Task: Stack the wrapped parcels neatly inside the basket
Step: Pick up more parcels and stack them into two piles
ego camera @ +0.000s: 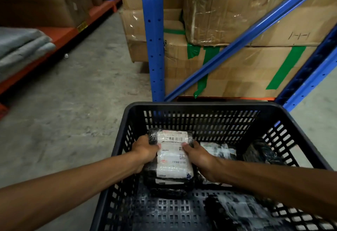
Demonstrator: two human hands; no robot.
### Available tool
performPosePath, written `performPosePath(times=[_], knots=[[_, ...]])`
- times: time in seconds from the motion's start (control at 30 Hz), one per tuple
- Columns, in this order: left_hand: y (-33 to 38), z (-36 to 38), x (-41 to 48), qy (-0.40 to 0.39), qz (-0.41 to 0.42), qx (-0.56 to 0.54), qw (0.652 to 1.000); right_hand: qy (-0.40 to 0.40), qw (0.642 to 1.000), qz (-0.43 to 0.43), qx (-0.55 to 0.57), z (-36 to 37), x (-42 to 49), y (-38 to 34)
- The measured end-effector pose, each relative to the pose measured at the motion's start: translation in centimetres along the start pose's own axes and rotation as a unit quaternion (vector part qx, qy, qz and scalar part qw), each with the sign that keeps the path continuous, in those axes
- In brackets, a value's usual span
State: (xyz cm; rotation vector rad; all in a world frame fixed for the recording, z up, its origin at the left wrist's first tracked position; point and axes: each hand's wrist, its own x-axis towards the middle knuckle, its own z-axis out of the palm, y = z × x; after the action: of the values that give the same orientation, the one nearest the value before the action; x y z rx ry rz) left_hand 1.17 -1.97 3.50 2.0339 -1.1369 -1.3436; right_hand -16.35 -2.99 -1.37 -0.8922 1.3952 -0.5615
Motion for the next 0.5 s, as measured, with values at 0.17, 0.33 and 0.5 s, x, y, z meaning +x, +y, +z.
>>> performPosePath(times=[0.17, 0.33, 0.5], knots=[[-0.1, 0.5, -0.2, 0.020, 0.011, 0.068, 0.997, -0.031, 0.999, 0.017, -0.024, -1.1, 0.1, 0.0], [1.9, 1.5, -1.3, 0.060, 0.068, 0.160, 0.983, -0.030, 0.998, 0.039, -0.042, -2.5, 0.2, -0.5], [3.6, 7.2, -5.0, 0.021, 0.363, 0.232, 0.902, 0.055, 0.945, -0.035, -0.319, -8.7, -0.7, 0.5]])
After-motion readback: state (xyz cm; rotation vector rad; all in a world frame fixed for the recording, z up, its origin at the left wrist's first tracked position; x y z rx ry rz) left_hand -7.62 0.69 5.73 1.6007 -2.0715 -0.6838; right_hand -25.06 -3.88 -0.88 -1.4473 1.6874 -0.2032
